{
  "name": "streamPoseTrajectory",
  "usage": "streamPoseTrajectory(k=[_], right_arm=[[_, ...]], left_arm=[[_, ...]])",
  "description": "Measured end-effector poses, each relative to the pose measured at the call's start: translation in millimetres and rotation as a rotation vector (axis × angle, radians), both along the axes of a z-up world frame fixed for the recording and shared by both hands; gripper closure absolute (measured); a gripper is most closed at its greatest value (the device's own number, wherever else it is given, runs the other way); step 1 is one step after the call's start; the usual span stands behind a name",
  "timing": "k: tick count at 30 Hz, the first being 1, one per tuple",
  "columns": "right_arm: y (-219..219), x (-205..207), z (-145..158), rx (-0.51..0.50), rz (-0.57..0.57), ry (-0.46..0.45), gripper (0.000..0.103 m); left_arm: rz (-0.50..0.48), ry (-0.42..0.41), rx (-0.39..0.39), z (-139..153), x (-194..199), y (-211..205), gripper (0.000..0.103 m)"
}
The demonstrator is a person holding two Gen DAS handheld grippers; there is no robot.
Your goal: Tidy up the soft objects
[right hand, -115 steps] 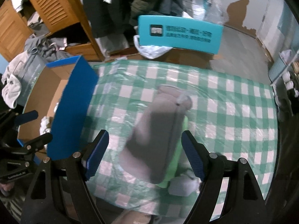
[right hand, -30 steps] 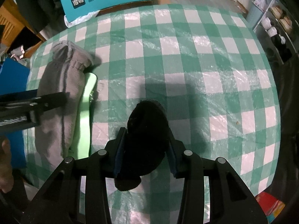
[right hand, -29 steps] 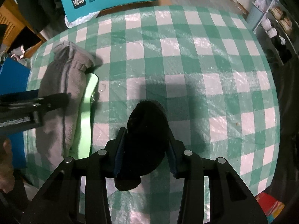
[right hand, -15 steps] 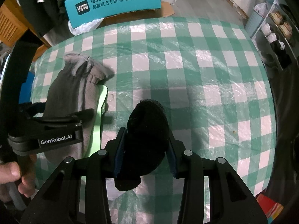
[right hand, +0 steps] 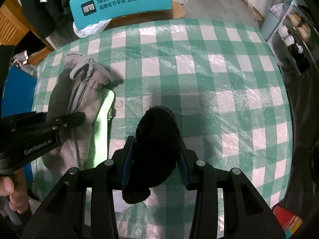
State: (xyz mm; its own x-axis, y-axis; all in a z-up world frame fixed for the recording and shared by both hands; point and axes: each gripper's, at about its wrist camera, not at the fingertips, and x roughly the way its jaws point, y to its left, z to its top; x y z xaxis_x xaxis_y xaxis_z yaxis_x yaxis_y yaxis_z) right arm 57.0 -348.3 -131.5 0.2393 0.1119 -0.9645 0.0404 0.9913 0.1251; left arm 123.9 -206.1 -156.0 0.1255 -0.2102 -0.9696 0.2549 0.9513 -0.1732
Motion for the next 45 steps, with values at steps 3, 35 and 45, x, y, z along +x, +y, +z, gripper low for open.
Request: streamPoseTrajectory(k=[3,35,45], right_arm=[[3,1,7,-0.002,0.007,-0.013,0.063],[71,-11,98,-0.034,0.145,-0.183,0.063],[95,-22,117,-0.031,0.208,-0.215,0.063]], left_arm=[[-0.011,-0.005,-0.012,11,-6,3,0.08],[-0.013,-0.231,0.009,113,-56,77,0.08],[-0.008,-0.285,0.024,133,-71,96,0.08]])
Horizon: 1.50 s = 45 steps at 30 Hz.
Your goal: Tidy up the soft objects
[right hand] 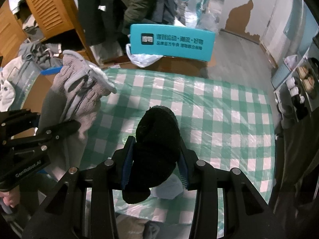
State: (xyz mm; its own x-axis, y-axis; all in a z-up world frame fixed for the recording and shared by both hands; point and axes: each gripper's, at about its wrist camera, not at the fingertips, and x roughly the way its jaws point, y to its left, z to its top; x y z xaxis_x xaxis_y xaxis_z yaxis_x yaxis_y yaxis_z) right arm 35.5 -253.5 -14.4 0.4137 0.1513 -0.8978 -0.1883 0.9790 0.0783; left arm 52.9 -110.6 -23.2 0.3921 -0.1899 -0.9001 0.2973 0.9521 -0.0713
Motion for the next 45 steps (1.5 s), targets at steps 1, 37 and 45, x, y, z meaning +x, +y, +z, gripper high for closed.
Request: streamPoseTrajectory(k=[1,37,45], right_arm=[[2,-1,2,0.001,0.005,-0.004,0.063],[119,11,28,0.03,0.192,-0.046,0.063],[157,17,28,0.044,0.239,-0.047,0.063]], left_arm=[[0.001,-0.005,0.003,1,-1,2,0.08],[0.121,-0.125,0.029,38,-35,115,0.08],[0.167,-0.122,0.022,33,-37,149,0.08]])
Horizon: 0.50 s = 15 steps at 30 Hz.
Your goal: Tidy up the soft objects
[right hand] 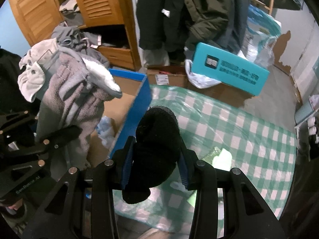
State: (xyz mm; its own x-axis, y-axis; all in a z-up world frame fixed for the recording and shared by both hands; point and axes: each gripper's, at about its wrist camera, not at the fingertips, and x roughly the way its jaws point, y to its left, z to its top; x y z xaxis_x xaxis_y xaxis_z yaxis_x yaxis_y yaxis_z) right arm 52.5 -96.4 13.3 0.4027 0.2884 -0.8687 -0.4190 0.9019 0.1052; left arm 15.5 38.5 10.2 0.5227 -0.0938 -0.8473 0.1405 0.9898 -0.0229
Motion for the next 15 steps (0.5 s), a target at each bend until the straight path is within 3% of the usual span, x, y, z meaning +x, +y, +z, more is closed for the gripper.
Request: streamPoseTrajectory(k=[15], right_arm=[[74,7,-11,0.002,0.102,0.03,0.063]], left_arm=[[0.097,0.022,0.007,-20,1,62,0.08]])
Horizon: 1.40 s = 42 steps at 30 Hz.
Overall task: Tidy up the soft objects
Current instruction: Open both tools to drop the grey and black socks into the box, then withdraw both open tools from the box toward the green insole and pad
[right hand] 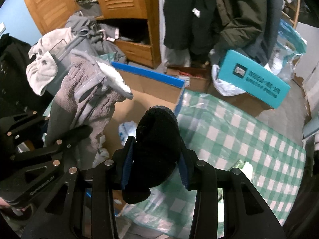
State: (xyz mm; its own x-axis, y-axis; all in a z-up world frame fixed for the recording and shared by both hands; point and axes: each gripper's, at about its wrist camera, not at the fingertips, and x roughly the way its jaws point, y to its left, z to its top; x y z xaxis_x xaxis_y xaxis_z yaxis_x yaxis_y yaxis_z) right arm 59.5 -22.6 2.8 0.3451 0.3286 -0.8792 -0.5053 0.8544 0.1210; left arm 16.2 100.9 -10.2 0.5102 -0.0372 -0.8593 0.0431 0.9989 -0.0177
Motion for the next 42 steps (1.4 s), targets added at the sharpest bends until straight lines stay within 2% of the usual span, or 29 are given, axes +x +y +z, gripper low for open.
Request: streamPoseTrajectory(k=[14,19,22,26,28,33,42], right_arm=[[40,6,-29,-0.02,0.045,0.073,0.063],[44,10,-37,-0.011,0.034,0.097,0.062],[44,11,-37,-0.012,0.027,0.097,0.06],[41,11,-33,-0.008,0.018,0.081,0.047],[39,11,-30,-0.009,0.011,0.068,0.045],[30,10,-27,-0.009,-0.008,0.06,0.035],[6,7,-31,-0.027,-0.036,0.068,0.033]], left_arm=[[0.058,0.061,-0.004,-28,6,28,0.078],[0.063,0.07,0.002,-32,8,32,0.066],[0.066,0.073,0.017,-34,8,32,0.061],[0.077,0.066,0.029,-33,8,34,0.057],[0.08,0.059,0.027,-31,8,35,0.046],[0.069,0.047,0.025,-28,7,30,0.045],[0.012,0.032,0.034,-22,6,7,0.036]])
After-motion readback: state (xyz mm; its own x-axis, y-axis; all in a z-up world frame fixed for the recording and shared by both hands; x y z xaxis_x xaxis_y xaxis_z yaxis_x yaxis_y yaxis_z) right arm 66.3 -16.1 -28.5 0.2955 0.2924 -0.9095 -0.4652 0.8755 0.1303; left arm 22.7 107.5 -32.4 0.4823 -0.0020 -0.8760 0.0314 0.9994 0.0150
